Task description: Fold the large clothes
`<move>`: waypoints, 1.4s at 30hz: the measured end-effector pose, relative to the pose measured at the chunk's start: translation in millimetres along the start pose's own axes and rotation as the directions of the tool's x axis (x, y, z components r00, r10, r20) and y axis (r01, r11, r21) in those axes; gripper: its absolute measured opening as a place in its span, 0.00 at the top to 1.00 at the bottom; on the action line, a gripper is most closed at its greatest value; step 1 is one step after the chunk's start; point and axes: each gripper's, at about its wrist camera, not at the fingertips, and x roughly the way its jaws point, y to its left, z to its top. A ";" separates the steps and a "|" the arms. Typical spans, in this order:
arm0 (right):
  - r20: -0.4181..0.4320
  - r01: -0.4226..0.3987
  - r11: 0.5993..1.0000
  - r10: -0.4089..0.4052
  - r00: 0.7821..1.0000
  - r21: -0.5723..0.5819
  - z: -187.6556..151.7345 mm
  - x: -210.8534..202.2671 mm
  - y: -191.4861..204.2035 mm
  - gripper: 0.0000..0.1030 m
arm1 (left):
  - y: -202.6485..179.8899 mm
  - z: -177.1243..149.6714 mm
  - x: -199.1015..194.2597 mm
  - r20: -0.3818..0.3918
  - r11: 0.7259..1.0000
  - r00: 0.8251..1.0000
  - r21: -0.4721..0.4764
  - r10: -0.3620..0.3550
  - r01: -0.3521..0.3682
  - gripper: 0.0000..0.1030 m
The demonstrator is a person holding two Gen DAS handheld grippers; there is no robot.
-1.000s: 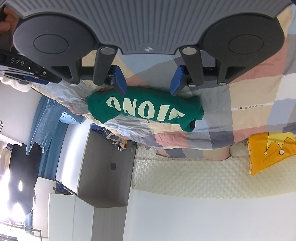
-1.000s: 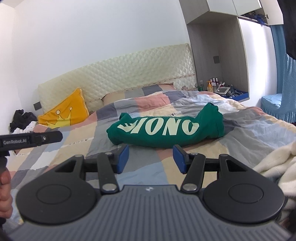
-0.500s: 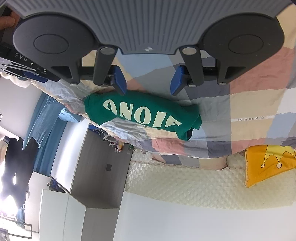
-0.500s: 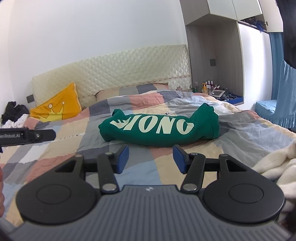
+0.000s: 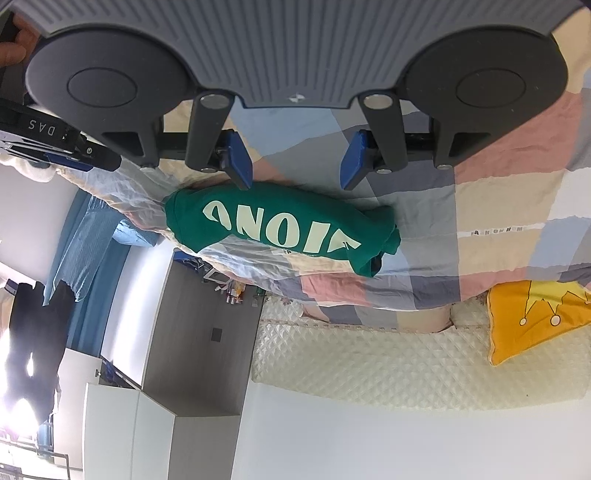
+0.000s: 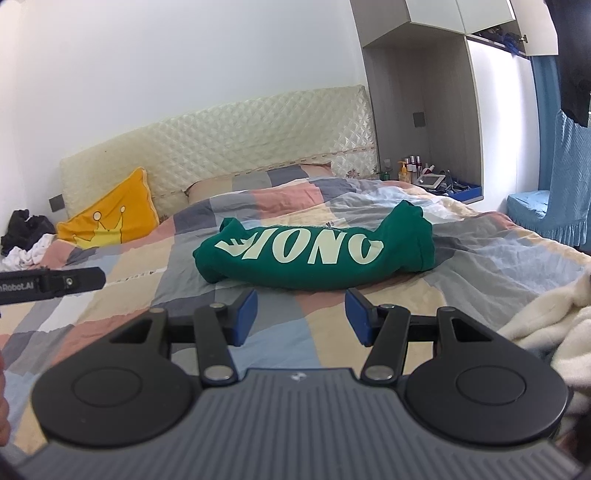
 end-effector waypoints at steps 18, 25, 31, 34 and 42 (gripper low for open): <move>0.006 0.010 1.000 -0.010 1.000 -0.011 0.1 0.7 5.0 0.00 | 1.8 -3.9 5.4 -0.026 0.999 0.999 0.000 0.045 -0.045 0.02; 0.020 0.028 1.000 -0.028 0.999 0.005 -0.8 -1.9 2.6 0.00 | 3.3 -5.0 6.4 -0.038 0.999 0.998 -0.001 0.050 -0.050 0.01; 0.024 0.038 0.999 -0.038 0.999 0.025 -1.4 -3.9 -0.1 0.00 | 4.8 -4.8 6.4 -0.048 0.999 0.997 -0.009 0.052 -0.053 0.01; 0.024 0.045 0.998 -0.046 0.999 0.032 -2.2 -5.7 -0.7 0.00 | 2.5 -3.3 5.3 -0.034 0.998 0.998 0.007 0.059 -0.059 0.01; 0.026 0.046 0.998 -0.047 0.999 0.036 -1.9 -6.4 -2.3 0.00 | -1.7 -5.3 2.3 -0.035 0.999 0.999 0.012 0.042 -0.041 0.01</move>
